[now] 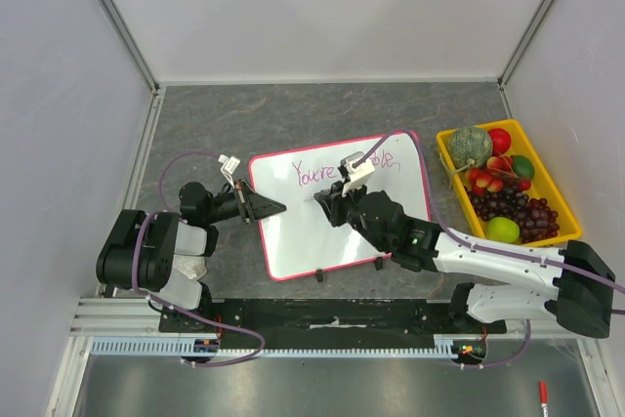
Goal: Write a sentence on the whiteboard
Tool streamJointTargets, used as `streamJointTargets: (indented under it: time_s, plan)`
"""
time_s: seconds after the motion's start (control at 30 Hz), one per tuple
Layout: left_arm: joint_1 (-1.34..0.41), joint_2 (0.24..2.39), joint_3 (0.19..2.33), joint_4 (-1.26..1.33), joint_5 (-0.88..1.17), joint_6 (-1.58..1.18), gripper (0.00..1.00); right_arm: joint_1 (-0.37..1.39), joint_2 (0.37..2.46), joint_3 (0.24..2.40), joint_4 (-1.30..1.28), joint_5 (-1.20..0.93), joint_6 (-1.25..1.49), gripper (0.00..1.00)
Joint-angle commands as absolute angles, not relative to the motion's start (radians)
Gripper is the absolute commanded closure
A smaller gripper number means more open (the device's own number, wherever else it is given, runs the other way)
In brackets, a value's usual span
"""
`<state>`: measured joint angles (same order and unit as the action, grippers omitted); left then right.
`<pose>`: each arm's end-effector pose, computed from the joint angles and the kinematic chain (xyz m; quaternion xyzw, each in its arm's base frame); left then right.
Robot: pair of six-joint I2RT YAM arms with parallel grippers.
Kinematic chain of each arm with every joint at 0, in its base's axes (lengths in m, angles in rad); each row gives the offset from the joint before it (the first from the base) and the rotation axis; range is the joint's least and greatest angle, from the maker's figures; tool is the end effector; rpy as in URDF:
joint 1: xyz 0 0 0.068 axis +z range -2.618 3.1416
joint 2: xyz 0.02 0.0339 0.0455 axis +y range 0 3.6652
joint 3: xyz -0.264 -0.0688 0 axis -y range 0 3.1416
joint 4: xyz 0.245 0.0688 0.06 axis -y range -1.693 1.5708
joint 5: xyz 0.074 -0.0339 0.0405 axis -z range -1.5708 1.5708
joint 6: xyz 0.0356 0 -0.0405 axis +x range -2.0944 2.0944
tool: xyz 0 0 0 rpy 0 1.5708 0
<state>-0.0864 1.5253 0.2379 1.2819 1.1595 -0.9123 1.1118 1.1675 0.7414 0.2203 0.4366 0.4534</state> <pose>0.2187 -0.0517 0.1583 0.1158 0.6984 -0.6235 0.3319 0.1324 0.2339 0.2880 -0.1157 0.7611 0.3150 0.5551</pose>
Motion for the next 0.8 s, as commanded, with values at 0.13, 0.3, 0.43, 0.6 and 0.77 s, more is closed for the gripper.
streamJointTargets:
  time_s: [0.13, 0.3, 0.43, 0.6, 0.77]
  plan:
    - [-0.089, 1.546, 0.225, 1.299, 1.164, -0.842, 0.98, 1.12, 1.198, 0.792, 0.281, 0.466, 0.457, 1.0]
    - [-0.09, 1.545, 0.224, 1.302, 1.164, -0.844, 0.98, 1.118, 1.207, 0.788, 0.285, 0.46, 0.46, 1.0]
    - [-0.087, 1.546, 0.225, 1.304, 1.166, -0.845, 0.98, 1.12, 1.21, 0.787, 0.285, 0.442, 0.459, 1.0]
    - [-0.089, 1.545, 0.224, 1.305, 1.166, -0.845, 0.98, 1.12, 1.223, 0.793, 0.275, 0.413, 0.462, 1.0]
    - [-0.089, 1.543, 0.224, 1.305, 1.166, -0.845, 0.98, 1.118, 1.226, 0.778, 0.258, 0.397, 0.471, 1.0]
